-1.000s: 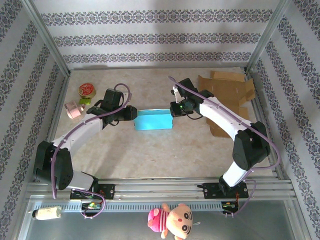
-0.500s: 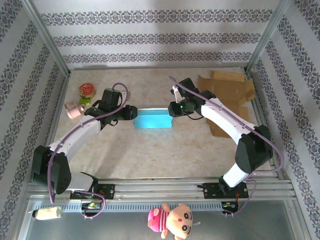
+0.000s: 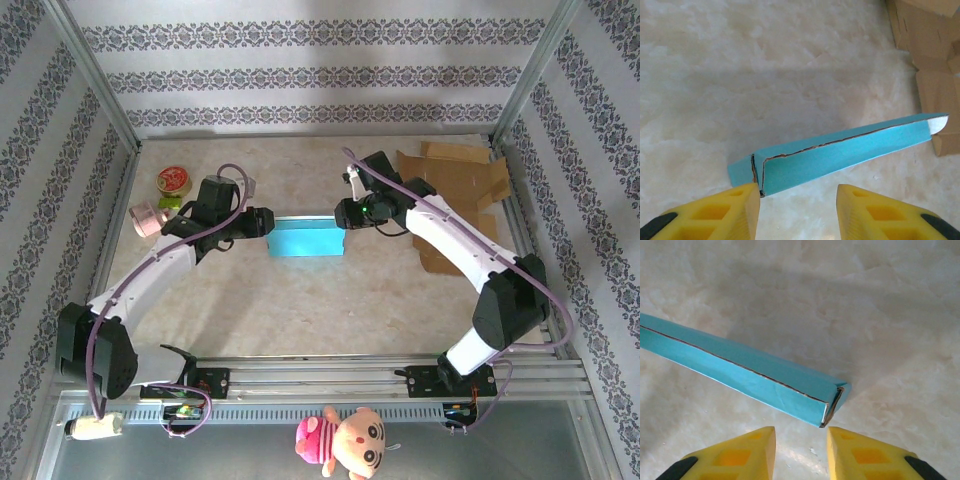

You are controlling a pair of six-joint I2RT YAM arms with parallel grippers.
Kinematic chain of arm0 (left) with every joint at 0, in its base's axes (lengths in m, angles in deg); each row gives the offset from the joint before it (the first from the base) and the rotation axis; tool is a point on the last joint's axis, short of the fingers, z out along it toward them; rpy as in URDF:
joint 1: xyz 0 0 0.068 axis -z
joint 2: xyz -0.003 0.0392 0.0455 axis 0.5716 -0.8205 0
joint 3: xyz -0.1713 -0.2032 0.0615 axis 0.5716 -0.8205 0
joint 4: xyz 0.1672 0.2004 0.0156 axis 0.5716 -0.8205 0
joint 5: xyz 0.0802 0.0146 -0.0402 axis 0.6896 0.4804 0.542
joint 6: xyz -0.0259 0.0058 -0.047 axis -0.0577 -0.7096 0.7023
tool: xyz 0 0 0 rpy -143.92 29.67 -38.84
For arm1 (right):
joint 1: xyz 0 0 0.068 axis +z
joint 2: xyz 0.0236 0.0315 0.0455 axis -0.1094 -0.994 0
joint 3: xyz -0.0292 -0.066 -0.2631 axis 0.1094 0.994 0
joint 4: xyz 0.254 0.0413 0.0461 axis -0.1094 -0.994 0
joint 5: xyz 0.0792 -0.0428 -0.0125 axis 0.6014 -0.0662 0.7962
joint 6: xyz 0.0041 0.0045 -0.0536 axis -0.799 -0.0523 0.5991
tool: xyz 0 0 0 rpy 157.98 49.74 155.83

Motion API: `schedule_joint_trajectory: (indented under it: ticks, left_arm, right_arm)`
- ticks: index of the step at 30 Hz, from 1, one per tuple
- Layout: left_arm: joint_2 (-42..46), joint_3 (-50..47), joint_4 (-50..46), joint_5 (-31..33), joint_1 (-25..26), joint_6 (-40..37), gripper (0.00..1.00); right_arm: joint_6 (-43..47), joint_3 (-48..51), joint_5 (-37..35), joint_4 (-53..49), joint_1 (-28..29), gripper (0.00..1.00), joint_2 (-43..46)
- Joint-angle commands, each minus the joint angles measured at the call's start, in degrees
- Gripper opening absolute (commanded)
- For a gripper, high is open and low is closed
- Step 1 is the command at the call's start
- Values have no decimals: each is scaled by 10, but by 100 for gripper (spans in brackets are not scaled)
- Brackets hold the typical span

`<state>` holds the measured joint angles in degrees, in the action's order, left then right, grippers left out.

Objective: Fold the paper box

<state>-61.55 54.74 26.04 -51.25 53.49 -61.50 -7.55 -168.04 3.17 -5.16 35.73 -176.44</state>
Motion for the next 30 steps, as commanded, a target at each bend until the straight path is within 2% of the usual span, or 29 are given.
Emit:
schedule_joint_trajectory:
  ticks: [1,6,16,24,30]
  left_arm:
    - [-3,28,-26,11,-11,77,43]
    - [-23,27,-12,-20,-31,117,42]
    - [-55,24,30,-56,-51,143,42]
    - [-84,27,28,-74,-53,141,29]
    - [-83,25,23,-76,-53,138,22]
  right_arm:
    - [-29,-17,12,12,-15,34,14]
    - [-32,-20,24,22,-27,34,-9]
    - [-21,-22,36,30,-28,24,-45]
    - [-15,-9,35,29,-27,16,-45]
    - [-13,3,40,29,-25,14,-42]
